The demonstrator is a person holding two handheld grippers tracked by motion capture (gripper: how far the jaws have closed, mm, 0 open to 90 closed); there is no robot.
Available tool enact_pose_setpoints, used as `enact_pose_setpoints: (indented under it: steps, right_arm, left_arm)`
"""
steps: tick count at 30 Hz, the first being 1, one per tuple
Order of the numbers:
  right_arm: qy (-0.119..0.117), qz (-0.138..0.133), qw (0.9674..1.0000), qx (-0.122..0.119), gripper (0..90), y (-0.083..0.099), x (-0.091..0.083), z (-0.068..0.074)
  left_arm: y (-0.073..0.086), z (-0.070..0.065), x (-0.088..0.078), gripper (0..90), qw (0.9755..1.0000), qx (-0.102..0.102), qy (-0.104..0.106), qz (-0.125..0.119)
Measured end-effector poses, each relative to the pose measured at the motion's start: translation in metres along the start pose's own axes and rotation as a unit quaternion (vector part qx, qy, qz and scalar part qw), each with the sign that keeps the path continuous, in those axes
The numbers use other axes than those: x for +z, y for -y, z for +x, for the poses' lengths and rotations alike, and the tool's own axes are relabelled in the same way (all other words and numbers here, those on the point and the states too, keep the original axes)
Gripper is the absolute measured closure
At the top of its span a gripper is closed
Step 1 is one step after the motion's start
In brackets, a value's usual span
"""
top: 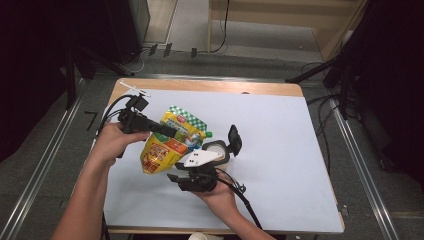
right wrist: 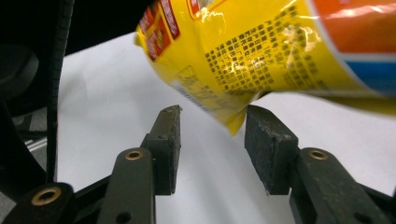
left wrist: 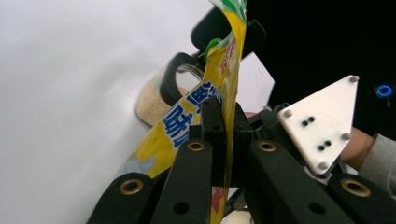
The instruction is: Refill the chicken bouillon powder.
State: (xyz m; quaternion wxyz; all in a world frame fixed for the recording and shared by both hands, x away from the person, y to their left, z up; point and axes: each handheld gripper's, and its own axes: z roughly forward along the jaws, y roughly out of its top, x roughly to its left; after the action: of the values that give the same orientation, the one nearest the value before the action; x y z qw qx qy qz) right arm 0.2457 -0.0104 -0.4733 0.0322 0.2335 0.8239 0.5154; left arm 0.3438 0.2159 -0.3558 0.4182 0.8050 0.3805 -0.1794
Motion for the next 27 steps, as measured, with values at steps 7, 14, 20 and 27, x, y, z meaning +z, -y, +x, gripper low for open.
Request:
enact_pose_setpoints:
  steps: [7,14,20,27]
  right_arm:
    - [0.009,0.0,0.9999,0.012,56.6,-0.003,-0.005,-0.008]
    - [0.009,0.007,0.9997,0.019,56.3,-0.004,-0.006,-0.011]
    - [0.006,0.015,0.9997,0.019,55.9,-0.002,-0.007,-0.01]
    - [0.012,0.016,0.9996,0.021,55.8,0.0,-0.013,-0.01]
  left_arm:
    - [0.005,0.015,-0.021,90.0,0.9987,-0.013,-0.017,-0.047]
    - [0.003,0.027,-0.025,90.0,0.9965,-0.016,-0.042,-0.071]
    - [-0.006,0.035,-0.016,90.0,0.9953,-0.006,-0.055,-0.079]
    - [-0.018,0.045,0.008,90.0,0.992,0.027,-0.056,-0.11]
